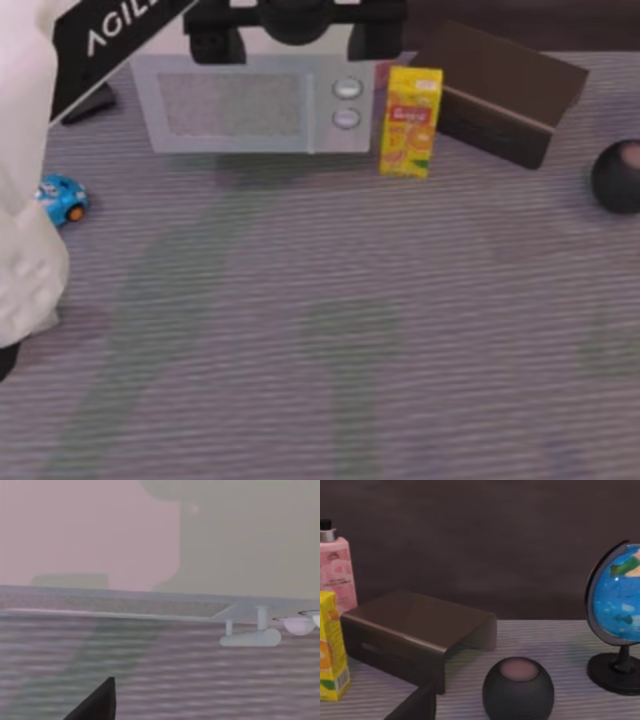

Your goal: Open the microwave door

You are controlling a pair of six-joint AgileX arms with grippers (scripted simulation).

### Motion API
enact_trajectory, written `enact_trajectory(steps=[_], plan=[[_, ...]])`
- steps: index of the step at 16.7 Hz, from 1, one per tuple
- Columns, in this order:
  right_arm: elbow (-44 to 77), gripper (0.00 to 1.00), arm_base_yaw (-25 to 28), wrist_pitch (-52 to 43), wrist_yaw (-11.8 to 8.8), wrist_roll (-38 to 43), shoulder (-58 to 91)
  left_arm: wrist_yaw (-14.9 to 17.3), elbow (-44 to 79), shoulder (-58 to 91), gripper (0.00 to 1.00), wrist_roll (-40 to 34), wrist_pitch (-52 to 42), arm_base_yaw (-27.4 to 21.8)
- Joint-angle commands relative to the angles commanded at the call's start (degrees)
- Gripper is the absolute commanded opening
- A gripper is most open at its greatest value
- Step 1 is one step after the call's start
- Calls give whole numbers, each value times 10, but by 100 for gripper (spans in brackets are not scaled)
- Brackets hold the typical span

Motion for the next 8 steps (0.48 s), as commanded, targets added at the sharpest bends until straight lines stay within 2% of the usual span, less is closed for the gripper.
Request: enact_trajectory(steps=[8], plan=[[0,100,0,0,0,0,0,11,-37,64,100,24,110,23]])
